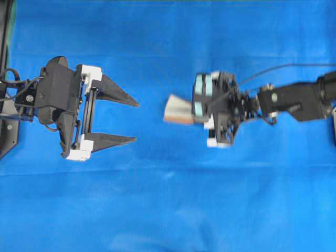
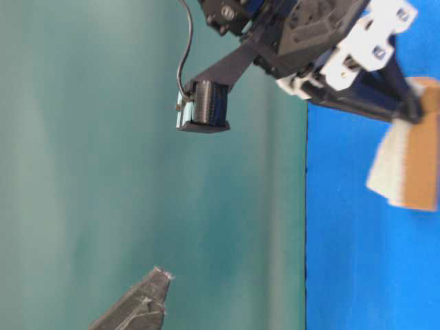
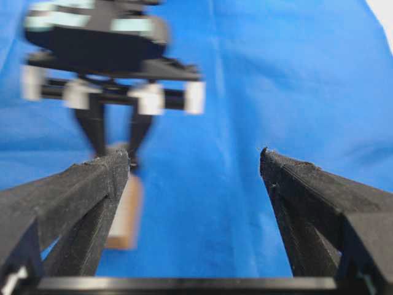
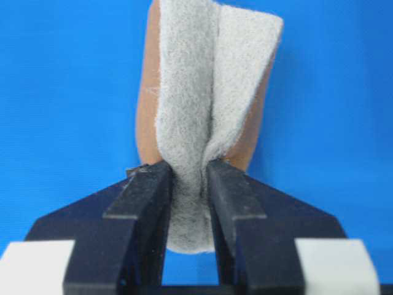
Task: Hand over the sponge with the left arm and wipe it with the right arm.
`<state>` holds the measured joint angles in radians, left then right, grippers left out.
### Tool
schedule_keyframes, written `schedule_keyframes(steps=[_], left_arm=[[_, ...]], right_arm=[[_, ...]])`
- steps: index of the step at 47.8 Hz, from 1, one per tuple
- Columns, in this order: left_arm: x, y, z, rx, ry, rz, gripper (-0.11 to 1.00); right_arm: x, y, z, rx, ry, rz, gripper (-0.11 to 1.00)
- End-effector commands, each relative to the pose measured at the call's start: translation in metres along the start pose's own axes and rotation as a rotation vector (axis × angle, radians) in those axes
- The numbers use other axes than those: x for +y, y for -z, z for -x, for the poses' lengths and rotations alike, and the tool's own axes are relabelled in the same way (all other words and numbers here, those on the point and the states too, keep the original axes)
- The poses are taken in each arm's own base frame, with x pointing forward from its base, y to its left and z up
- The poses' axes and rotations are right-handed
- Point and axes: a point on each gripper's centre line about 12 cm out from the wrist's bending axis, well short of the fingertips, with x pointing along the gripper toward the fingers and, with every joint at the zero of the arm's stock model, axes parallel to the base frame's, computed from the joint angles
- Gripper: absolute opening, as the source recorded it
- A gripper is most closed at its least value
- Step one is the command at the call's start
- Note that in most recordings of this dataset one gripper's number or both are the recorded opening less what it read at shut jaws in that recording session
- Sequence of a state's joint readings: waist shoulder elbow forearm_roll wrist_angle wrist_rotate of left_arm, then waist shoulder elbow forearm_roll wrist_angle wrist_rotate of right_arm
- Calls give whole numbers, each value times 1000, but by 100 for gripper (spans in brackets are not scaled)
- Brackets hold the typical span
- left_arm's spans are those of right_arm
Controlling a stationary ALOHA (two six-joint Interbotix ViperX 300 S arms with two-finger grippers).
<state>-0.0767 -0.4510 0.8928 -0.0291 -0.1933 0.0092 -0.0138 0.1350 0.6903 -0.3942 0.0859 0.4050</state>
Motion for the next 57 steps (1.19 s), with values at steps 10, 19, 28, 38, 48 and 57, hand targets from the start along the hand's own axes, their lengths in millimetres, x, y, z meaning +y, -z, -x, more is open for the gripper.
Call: schedule_keyframes(steps=[10,19,28,38,48,57], left_arm=[[0,-3,2,-14,-1,0,85],[1,-3,1,-14,-3,-1,85],[0,-3,1,-14,-1,2,85],[1,-3,1,-12,-3,1,85],[1,-3,1,-12,-3,1,85],[0,-3,1,-14,-1,2,85]], right_arm=[[68,-4,6,-5,-110,16,29],[64,-5,6,15,-89,9,29],[30,-4,3,46,-15,0,29],[-17,-6,3,41,70,-5,29],[-42,-8,4,34,113,-17,29],[-43,-9,4,18,107,-14,29]])
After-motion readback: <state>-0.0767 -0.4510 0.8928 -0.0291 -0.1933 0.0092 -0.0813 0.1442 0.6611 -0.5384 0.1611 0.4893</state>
